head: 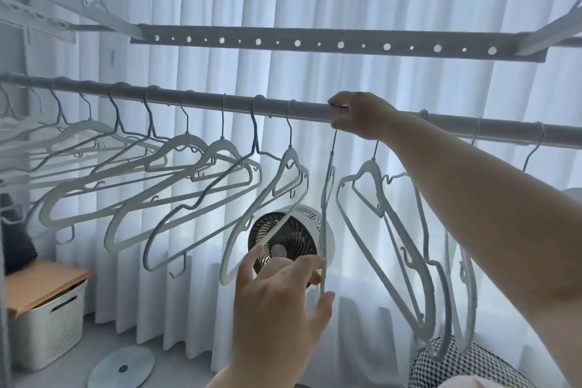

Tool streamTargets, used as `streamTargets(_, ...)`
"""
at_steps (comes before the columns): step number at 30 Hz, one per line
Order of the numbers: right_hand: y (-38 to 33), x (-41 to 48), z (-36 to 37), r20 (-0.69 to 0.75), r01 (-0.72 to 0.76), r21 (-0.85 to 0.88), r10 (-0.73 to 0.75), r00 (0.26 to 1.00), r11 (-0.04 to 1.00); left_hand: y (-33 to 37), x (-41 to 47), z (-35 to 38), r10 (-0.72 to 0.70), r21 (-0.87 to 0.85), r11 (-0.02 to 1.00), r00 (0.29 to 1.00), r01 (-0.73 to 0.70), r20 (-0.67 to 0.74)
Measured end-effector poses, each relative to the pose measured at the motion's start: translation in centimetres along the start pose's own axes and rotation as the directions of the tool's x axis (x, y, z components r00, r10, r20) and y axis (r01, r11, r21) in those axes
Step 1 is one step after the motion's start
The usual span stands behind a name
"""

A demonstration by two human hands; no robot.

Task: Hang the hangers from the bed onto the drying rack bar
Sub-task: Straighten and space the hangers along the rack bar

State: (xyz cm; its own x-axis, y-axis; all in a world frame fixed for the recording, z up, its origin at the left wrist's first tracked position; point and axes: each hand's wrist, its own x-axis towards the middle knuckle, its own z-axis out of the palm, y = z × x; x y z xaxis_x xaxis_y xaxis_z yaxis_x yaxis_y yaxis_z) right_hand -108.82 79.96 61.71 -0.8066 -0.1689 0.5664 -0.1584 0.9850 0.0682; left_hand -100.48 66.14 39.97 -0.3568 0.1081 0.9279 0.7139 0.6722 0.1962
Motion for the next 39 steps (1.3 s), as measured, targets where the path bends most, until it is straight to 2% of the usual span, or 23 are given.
streamTargets(11,0.3,0.1,0.2,-0.005,0.003,0.021,-0.003,1.0,1.0,-0.4,0.3,0.0,0.049,0.047,0.998,0.997,-0.047,-0.055)
streamTargets(17,0.1,0.3,0.3,-0.013,0.005,0.033,-0.005,1.0,0.999,-1.8,0.5,-1.0,0.085,0.066,0.995,0.985,-0.076,-0.151)
streamTargets(23,-0.2,0.4,0.5,-0.022,0.013,0.038,-0.012,1.0,0.999,-4.0,1.5,-3.1,0.009,0.165,0.985,0.955,0.042,-0.296)
streamTargets(27,-0.3,0.6,0.5,-0.021,0.013,0.034,-0.012,1.0,0.999,-5.5,1.6,-3.7,-0.072,0.224,0.965,0.961,0.134,-0.268)
streamTargets(33,-0.4,0.6,0.6,-0.028,0.019,0.037,-0.018,0.999,0.999,-7.2,1.5,-4.1,-0.198,0.319,0.918,0.97,0.234,-0.144)
streamTargets(39,-0.2,0.7,0.6,-0.029,0.023,0.037,-0.022,0.999,0.999,-7.9,1.9,-4.5,-0.277,0.34,0.889,0.952,0.306,-0.134)
